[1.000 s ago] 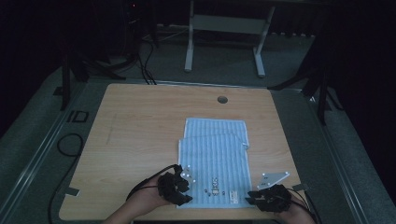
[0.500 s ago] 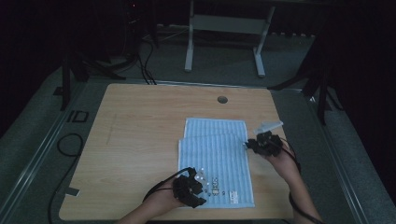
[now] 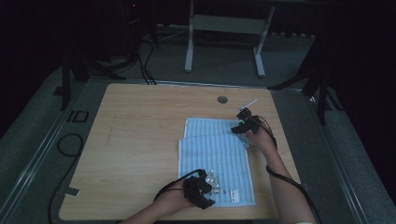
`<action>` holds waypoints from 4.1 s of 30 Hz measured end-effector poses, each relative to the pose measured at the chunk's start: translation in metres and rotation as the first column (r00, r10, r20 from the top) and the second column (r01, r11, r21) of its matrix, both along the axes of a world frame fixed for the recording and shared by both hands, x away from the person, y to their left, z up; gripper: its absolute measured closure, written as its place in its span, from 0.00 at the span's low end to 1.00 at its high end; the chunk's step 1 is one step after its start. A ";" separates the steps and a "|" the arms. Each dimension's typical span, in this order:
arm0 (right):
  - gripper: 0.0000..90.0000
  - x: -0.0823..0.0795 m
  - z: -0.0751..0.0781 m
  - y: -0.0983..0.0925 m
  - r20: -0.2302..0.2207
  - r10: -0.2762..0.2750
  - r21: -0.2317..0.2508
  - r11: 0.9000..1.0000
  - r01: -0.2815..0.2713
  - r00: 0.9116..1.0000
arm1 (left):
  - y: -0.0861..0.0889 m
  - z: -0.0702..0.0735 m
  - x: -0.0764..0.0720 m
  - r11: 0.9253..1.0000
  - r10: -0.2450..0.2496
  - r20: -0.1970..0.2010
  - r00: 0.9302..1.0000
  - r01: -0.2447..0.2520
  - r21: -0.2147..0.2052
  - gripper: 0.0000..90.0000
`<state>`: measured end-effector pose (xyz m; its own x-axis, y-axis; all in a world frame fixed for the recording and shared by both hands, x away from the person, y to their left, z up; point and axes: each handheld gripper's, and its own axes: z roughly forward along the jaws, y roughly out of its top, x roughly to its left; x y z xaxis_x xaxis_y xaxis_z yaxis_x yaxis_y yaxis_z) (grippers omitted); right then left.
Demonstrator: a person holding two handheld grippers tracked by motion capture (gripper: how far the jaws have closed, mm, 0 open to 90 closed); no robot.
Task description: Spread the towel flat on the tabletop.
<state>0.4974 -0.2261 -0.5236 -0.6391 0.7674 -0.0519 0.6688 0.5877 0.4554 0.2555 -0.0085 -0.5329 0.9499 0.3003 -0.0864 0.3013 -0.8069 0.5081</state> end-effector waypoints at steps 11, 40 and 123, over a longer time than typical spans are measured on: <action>0.96 0.000 -0.002 0.015 -0.023 0.044 -0.015 0.999 -0.045 0.999 | 0.000 -0.001 0.002 1.000 0.012 0.014 1.000 -0.012 0.004 0.98; 0.64 0.040 0.054 0.025 -0.015 -0.057 0.076 0.995 0.058 0.998 | 0.019 0.034 -0.006 0.996 -0.063 -0.080 0.995 0.057 -0.069 0.87; 0.89 -0.024 0.012 -0.016 0.000 -0.044 0.091 0.995 0.044 0.999 | 0.084 0.004 0.172 0.888 0.458 0.076 0.886 -0.460 0.019 0.58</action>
<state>0.4736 -0.2424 -0.5117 -0.6048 0.7961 0.0187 0.6921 0.5139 0.5068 0.4276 0.0754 -0.5291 0.7083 0.7058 -0.0085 0.6086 -0.6046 0.5139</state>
